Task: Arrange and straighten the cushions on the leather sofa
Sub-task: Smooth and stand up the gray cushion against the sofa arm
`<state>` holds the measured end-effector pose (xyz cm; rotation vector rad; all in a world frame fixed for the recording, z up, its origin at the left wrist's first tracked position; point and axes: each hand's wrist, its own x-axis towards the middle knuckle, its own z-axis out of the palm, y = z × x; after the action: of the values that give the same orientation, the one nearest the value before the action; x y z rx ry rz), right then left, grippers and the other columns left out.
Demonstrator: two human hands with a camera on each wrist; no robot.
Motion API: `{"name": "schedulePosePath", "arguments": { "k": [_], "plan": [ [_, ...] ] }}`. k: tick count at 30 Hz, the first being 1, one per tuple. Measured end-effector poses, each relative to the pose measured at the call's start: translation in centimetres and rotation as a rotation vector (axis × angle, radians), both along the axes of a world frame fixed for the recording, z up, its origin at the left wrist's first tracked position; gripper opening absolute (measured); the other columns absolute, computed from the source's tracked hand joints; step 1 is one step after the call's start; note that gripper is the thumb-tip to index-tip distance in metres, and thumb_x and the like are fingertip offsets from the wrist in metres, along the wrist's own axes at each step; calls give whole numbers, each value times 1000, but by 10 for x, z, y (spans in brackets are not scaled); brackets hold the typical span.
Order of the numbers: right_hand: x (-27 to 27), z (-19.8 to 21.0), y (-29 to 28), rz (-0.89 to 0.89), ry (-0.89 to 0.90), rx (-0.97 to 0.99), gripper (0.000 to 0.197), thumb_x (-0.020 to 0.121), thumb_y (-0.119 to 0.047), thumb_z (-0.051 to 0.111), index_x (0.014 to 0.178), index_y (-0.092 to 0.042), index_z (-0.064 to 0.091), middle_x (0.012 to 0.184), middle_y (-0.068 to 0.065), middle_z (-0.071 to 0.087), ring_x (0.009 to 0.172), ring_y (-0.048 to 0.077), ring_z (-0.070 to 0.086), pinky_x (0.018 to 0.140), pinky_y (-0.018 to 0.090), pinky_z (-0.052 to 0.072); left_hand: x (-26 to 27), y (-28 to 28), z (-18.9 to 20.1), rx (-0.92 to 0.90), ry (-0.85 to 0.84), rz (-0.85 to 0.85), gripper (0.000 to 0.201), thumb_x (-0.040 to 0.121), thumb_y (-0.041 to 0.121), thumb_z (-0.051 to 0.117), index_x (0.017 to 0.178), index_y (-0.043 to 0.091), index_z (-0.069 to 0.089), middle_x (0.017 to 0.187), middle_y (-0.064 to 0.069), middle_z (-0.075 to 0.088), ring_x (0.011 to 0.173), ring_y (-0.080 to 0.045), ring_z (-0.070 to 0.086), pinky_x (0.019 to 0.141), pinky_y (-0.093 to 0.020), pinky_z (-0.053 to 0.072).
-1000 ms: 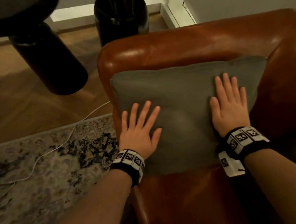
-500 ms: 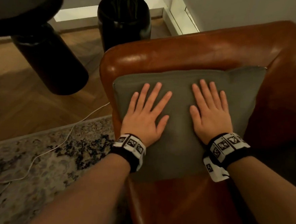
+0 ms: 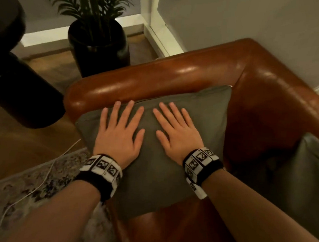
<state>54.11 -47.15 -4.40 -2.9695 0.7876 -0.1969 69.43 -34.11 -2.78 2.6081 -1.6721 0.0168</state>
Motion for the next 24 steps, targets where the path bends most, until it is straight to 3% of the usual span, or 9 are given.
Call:
{"name": "schedulePosePath", "arguments": {
  "k": [6,11,14,16,18,20,22,24],
  "plan": [
    [-31,-14,-64,-369,-69,131,58,101,-50,14,156,-33,3,164,-11,-1,150,14,-10,122,40,-5,-3,-1,1,39,-21,23,60,96,52,23,153,31,24,159,-2,29,147,-31,22,120,-53,6],
    [-55,-16,-89,-534,-58,283,56,101,-51,6,153,-39,-8,161,-21,-13,148,8,-17,122,44,-4,-4,0,5,75,-14,37,61,96,51,21,153,31,22,160,-2,26,148,-29,21,120,-52,8],
    [-69,-10,-86,-547,-93,345,56,102,-47,10,154,-36,-8,161,-19,-13,148,6,-15,122,41,-1,-6,3,6,74,6,53,64,94,55,18,154,30,20,161,-3,24,149,-27,18,121,-49,8],
    [-78,-4,-73,-565,-239,412,55,105,-42,20,156,-31,2,163,-14,-4,149,6,-6,120,31,3,-2,10,5,22,64,128,68,93,60,14,154,30,18,162,-4,19,150,-27,10,121,-46,6],
    [-88,-3,-69,-695,-535,560,51,105,-33,32,154,-29,20,161,-9,19,145,4,17,117,24,15,9,24,4,-140,136,266,68,93,57,16,154,27,18,162,-7,16,149,-29,8,122,-46,7],
    [-91,1,-84,-916,-787,773,44,104,-33,35,148,-30,36,148,-6,45,132,10,44,113,33,32,24,47,-3,-398,219,445,62,95,46,23,154,26,17,161,-9,18,148,-32,13,121,-47,10],
    [-85,7,-109,-1011,-813,1000,40,104,-35,33,141,-27,48,136,-3,57,123,17,54,109,42,40,36,71,-14,-520,483,650,55,100,43,24,153,37,12,159,-6,25,145,-33,24,121,-40,16],
    [-74,18,-125,-964,-675,1070,39,103,-38,37,134,-27,57,132,-2,60,121,21,55,109,43,40,41,86,-30,-438,853,769,50,101,49,29,150,38,26,150,-4,42,137,-30,40,117,-28,23]
  ]
}}
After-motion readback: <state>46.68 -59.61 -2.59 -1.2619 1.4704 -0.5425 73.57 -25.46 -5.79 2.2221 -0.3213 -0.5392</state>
